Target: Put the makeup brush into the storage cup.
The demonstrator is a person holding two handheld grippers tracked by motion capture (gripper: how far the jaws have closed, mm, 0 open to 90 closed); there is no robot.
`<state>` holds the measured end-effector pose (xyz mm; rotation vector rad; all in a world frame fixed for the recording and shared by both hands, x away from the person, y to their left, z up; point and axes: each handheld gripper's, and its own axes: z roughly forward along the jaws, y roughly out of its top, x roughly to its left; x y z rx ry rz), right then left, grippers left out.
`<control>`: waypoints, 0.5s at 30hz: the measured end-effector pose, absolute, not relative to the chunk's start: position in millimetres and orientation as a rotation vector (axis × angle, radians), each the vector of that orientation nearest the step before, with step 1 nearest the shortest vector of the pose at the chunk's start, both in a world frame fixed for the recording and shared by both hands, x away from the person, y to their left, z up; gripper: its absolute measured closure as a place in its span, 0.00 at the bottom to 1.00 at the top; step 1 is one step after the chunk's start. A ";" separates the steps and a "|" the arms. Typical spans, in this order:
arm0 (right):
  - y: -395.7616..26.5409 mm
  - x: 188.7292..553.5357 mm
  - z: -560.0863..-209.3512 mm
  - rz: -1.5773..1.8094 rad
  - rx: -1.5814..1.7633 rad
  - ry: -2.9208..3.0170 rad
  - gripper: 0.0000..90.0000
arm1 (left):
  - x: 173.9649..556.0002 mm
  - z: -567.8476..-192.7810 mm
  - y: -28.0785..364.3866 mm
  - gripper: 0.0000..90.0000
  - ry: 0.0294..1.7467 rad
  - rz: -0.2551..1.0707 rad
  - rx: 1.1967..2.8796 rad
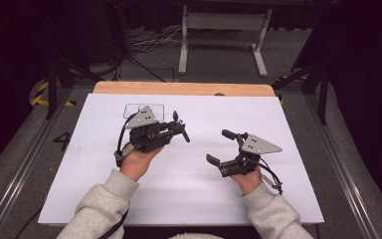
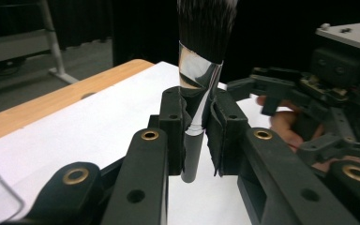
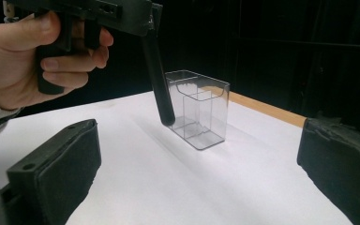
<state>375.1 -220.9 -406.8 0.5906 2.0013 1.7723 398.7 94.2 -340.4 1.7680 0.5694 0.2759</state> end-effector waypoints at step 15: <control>-245.2 371.0 -407.1 1.736 0.625 1.963 0.01 | 411.6 -333.0 109.7 0.86 0.706 0.380 1.721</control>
